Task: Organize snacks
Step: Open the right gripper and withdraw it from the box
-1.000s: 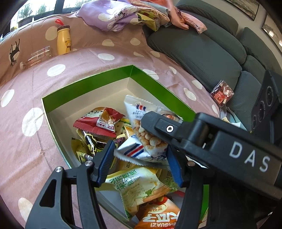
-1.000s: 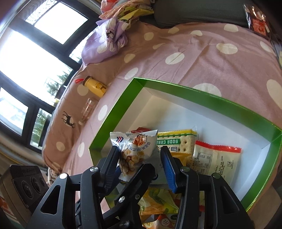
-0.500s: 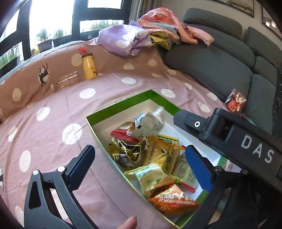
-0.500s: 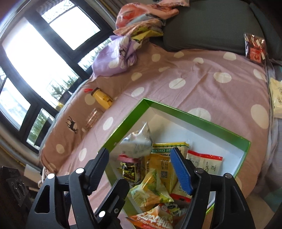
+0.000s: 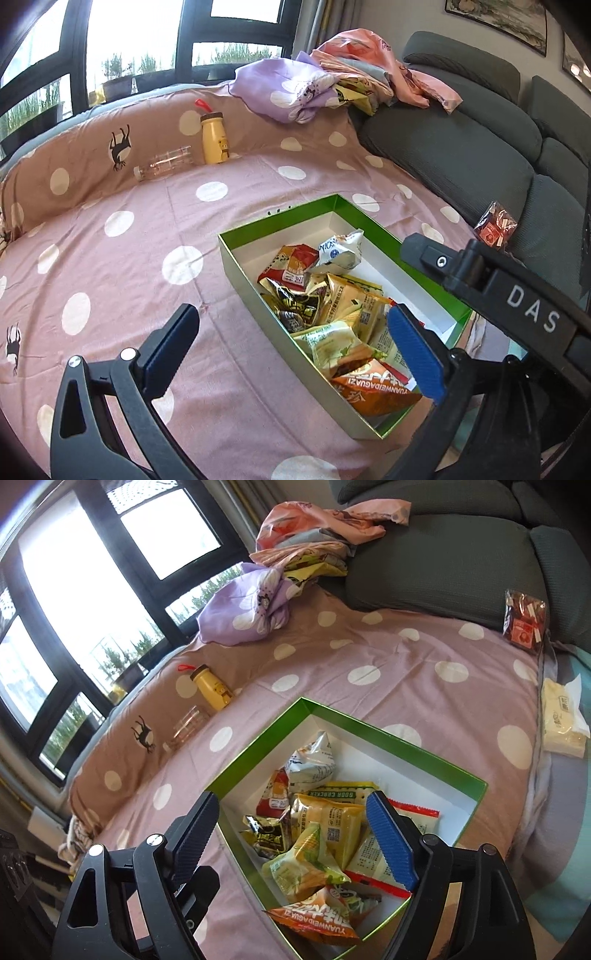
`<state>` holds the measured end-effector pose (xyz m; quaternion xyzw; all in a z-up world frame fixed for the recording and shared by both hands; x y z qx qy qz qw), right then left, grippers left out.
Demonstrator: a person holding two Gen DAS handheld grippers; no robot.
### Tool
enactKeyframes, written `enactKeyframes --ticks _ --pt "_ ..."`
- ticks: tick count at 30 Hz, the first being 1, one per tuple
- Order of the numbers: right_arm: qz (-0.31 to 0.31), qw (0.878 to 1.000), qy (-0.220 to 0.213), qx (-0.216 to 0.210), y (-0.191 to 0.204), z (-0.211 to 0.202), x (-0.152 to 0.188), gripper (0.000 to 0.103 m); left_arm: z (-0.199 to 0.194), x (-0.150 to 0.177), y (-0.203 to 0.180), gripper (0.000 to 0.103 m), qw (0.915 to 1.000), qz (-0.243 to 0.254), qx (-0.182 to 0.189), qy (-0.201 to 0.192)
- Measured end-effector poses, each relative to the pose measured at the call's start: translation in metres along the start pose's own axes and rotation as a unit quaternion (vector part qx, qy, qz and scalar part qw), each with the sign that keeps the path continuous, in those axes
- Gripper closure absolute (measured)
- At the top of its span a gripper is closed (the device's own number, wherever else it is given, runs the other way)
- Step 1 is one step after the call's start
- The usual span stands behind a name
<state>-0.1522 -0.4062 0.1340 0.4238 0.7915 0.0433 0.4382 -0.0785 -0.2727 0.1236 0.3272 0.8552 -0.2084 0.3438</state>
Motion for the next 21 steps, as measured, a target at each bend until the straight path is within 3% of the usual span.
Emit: enactKeyframes --ticks 21 --pt "-0.008 0.999 0.011 0.039 -0.0014 0.0034 0.0032 0.020 -0.0004 0.0094 0.0029 0.001 0.9998 -0.009 0.007 0.018"
Point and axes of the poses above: each gripper's, at about its wrist camera, not at the fingertips, and z roughly the way its jaws point, y to its left, x to its underside, the point moved 4 cm from there along z, roughly the way its jaws point, and after that the axes turned 2 degrees about -x, right-handed, at the moved point
